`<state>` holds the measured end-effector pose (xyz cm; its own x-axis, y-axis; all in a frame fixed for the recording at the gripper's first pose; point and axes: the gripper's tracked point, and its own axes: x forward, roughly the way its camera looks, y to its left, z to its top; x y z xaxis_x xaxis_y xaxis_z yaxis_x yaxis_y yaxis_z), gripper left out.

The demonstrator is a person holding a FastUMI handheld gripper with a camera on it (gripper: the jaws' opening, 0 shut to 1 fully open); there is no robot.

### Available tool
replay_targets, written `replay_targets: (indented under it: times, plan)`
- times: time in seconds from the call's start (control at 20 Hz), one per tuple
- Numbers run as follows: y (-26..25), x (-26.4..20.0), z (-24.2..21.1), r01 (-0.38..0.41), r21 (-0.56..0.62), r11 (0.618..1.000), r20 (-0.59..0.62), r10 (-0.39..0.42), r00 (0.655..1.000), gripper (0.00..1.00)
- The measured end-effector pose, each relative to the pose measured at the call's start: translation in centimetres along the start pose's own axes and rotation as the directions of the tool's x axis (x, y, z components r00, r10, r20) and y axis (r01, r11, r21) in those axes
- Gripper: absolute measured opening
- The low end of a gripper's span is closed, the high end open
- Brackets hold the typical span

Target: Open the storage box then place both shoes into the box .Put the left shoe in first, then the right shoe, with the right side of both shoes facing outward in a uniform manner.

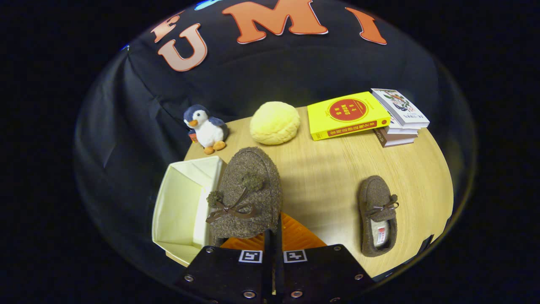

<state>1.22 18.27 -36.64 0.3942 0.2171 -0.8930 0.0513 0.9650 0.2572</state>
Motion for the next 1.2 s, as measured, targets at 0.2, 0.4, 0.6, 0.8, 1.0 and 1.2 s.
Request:
replay_targets:
  times: [0.2, 0.4, 0.6, 0.8, 1.0, 1.2]
  plan:
    - [6.0, -0.3, 0.9, -0.050, -0.034, 0.998, 0.006, 0.050, 0.999, 0.04]
    - [11.4, 1.5, 0.0, -0.083, -0.055, 0.995, -0.015, 0.082, 0.997, 0.04]
    - [15.3, 4.6, -1.5, -0.094, -0.047, 0.995, -0.070, 0.090, 0.993, 0.04]
    - [17.4, 7.5, -3.1, -0.069, -0.040, 0.997, -0.127, 0.063, 0.990, 0.04]
    - [18.7, 9.4, -4.7, -0.046, -0.062, 0.997, -0.160, 0.036, 0.986, 0.04]
    - [19.0, 10.6, -6.8, -0.059, -0.054, 0.997, -0.232, 0.044, 0.972, 0.11]
